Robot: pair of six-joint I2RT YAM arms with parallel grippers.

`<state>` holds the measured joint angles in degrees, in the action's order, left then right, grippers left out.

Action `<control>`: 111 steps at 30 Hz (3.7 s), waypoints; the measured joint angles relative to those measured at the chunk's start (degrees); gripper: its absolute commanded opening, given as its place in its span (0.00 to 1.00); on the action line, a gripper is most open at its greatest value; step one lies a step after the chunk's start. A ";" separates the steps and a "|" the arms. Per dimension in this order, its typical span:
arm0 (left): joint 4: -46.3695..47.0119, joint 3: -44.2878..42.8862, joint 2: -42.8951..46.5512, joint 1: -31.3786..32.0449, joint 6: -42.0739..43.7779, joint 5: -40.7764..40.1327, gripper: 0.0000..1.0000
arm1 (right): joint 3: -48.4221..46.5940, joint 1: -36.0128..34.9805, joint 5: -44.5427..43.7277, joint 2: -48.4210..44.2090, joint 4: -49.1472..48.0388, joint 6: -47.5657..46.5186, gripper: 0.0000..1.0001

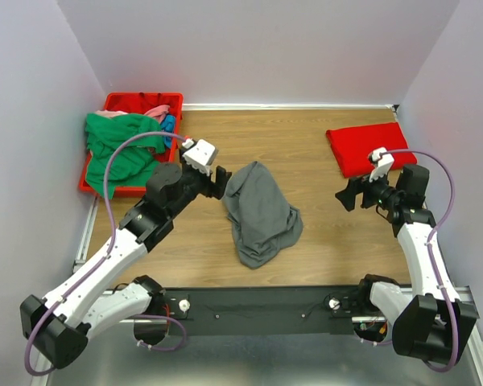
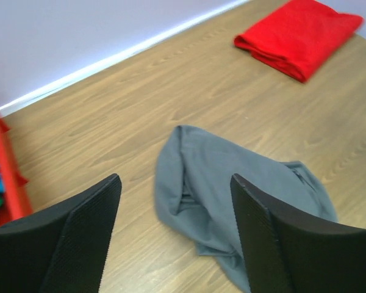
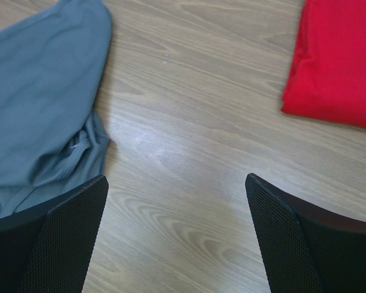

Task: Fold and stack the t-shirts
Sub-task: Move the tshirt to the center of the board, then flatten the tshirt out

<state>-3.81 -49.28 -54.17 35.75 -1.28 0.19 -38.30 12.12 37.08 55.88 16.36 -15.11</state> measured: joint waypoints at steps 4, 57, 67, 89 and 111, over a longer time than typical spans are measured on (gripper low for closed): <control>1.38 4.22 3.93 0.00 0.26 -4.46 0.89 | 0.00 0.00 3.04 0.35 0.70 -1.40 1.00; 2.23 8.50 6.05 -0.04 0.68 -9.42 0.93 | -9.33 -14.82 14.08 21.16 10.03 -11.04 1.00; 2.40 8.50 3.98 -0.11 0.68 -7.87 0.93 | -18.29 -26.77 10.86 32.81 11.21 -10.10 0.99; 2.43 8.50 3.15 -0.15 0.68 -5.95 0.92 | -23.17 -33.44 2.78 43.67 12.48 -2.84 0.12; 2.49 8.48 -0.81 -0.94 -1.79 -2.60 0.92 | -32.92 -33.55 -10.29 41.59 14.62 -5.22 0.00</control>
<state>-1.32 -40.80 -54.98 34.81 -3.07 -2.42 -71.22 -21.43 26.79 97.47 30.98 -20.34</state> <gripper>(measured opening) 0.917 0.006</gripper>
